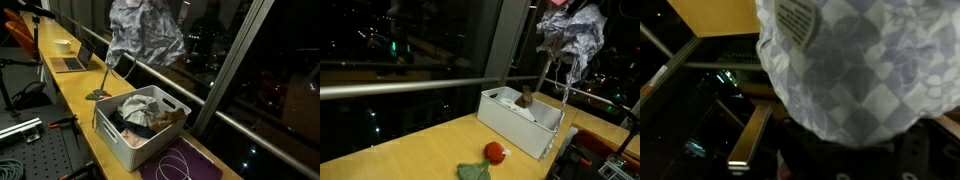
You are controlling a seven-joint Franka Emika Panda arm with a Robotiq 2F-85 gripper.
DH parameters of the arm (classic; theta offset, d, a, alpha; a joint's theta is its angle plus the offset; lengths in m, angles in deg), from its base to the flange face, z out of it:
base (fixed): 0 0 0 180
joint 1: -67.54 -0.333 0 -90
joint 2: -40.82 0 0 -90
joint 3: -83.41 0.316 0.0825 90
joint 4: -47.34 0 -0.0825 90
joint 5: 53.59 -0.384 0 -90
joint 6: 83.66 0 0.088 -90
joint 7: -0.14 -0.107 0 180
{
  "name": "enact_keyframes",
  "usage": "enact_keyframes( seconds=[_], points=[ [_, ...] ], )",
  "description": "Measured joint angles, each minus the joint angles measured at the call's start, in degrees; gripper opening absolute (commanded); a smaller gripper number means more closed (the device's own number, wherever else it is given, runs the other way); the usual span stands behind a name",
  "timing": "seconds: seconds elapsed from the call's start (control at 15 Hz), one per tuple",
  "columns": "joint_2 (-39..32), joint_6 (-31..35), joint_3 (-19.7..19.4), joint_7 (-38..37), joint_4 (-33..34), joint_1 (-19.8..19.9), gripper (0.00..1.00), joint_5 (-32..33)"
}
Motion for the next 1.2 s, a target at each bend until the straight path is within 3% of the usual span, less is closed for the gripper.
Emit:
enact_keyframes(
  seconds=[0.47,0.67,0.93,1.2],
  points=[
    [-6.34,-10.33,-0.46,9.24,22.72,1.65,0.00,0.09],
    [-10.01,-12.75,-0.31,10.91,29.30,1.55,0.00,0.22],
    [-14.30,-14.56,-0.16,11.49,34.38,0.41,0.00,0.52],
    [-16.67,-14.25,0.17,10.79,33.29,-1.70,0.00,0.31]
  ],
)
